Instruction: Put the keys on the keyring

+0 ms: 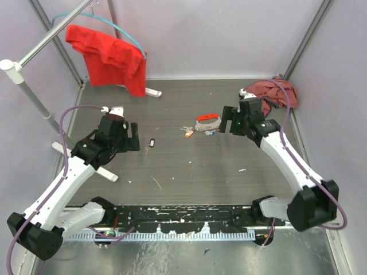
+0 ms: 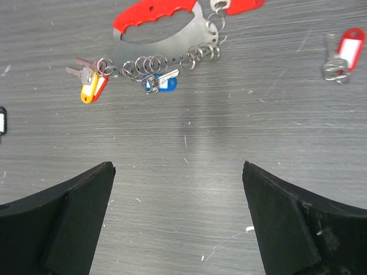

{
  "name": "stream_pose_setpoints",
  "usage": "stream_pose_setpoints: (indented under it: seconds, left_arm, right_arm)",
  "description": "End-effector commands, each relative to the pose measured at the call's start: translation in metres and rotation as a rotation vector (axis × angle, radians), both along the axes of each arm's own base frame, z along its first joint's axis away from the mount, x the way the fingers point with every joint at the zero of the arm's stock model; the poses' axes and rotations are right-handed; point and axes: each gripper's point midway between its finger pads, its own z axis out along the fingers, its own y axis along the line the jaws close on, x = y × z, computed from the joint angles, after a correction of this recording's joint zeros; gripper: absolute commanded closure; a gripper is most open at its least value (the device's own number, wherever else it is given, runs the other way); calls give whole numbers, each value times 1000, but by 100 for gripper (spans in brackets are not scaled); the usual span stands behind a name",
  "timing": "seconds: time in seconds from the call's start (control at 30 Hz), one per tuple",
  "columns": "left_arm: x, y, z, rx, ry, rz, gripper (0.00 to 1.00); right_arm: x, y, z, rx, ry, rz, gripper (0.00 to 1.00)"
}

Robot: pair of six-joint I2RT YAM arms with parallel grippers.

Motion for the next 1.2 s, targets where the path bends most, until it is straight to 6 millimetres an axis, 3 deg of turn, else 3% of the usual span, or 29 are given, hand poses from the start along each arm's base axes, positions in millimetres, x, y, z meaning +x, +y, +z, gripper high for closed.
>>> stream_pose_setpoints:
  seconds: [0.0,0.23,0.37,0.57,0.83,1.17]
  left_arm:
    - [-8,-13,0,-13,23,-126,2]
    - [-17,-2,-16,57,55,-156,2]
    - [-18,-6,-19,51,71,-178,2]
    - [-19,-8,-21,53,82,-192,2]
    - [-18,-7,-25,64,92,-190,2]
    - [-15,-7,-29,79,112,-191,2]
  right_arm:
    - [34,26,7,16,-50,126,3]
    - [80,48,-26,-86,13,200,13]
    - [99,85,-36,-48,-10,331,15]
    - [133,111,-62,-29,-2,415,5]
    - [164,111,-91,-8,36,397,1]
    - [166,95,-124,23,123,358,0]
